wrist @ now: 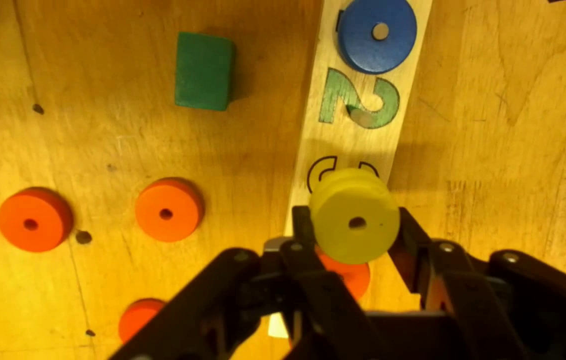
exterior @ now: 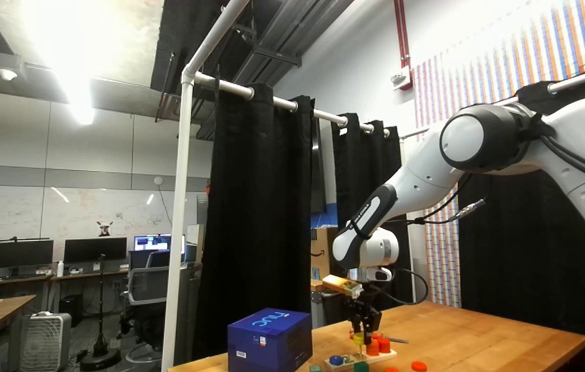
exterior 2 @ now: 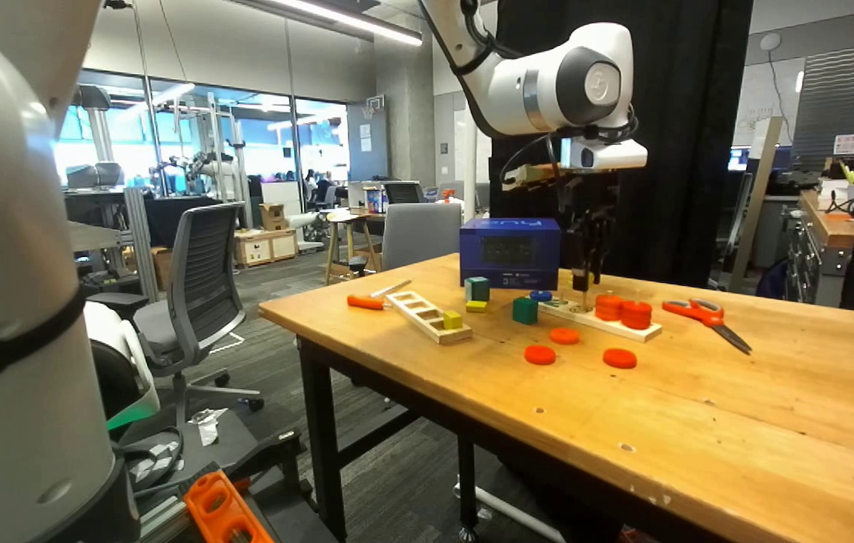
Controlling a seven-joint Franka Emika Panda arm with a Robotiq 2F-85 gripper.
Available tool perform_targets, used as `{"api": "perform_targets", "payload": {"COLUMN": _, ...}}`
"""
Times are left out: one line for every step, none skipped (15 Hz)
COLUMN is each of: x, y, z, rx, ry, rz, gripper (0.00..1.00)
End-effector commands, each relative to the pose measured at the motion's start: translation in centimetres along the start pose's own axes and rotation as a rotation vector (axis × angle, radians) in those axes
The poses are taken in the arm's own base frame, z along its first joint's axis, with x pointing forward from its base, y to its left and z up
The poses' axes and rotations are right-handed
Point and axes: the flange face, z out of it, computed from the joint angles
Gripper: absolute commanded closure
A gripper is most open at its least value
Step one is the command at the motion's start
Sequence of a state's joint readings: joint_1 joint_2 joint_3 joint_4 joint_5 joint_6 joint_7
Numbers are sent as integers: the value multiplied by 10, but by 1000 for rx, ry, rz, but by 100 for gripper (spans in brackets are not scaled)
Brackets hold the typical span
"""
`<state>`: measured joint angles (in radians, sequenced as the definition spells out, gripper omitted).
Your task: Pick up the yellow object from the wooden object and put it on the table
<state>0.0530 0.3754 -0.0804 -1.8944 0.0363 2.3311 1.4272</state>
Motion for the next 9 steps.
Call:
{"api": "perform_targets", "payload": {"x": -5, "y": 7, "z": -16, "rx": 3, "ry": 3, "rz": -8, "gripper": 82}}
{"api": "perform_targets", "payload": {"x": -6, "y": 10, "z": -21, "rx": 2, "ry": 1, "rz": -12, "gripper": 82}}
{"api": "perform_targets", "payload": {"x": -7, "y": 12, "z": -23, "rx": -1, "ry": -1, "rz": -18, "gripper": 82}}
{"api": "perform_targets", "payload": {"x": -9, "y": 15, "z": -26, "rx": -8, "ry": -3, "rz": -27, "gripper": 82}}
{"api": "perform_targets", "payload": {"x": -11, "y": 19, "z": -29, "rx": -13, "ry": -5, "rz": -31, "gripper": 82}}
{"api": "perform_targets", "payload": {"x": -13, "y": 25, "z": -32, "rx": -21, "ry": -8, "rz": -39, "gripper": 82}}
{"api": "perform_targets", "payload": {"x": -14, "y": 31, "z": -33, "rx": -26, "ry": -11, "rz": -49, "gripper": 82}}
{"api": "perform_targets", "payload": {"x": -15, "y": 37, "z": -35, "rx": -33, "ry": -15, "rz": -57, "gripper": 82}}
{"api": "perform_targets", "payload": {"x": -15, "y": 43, "z": -34, "rx": -37, "ry": -22, "rz": -84, "gripper": 82}}
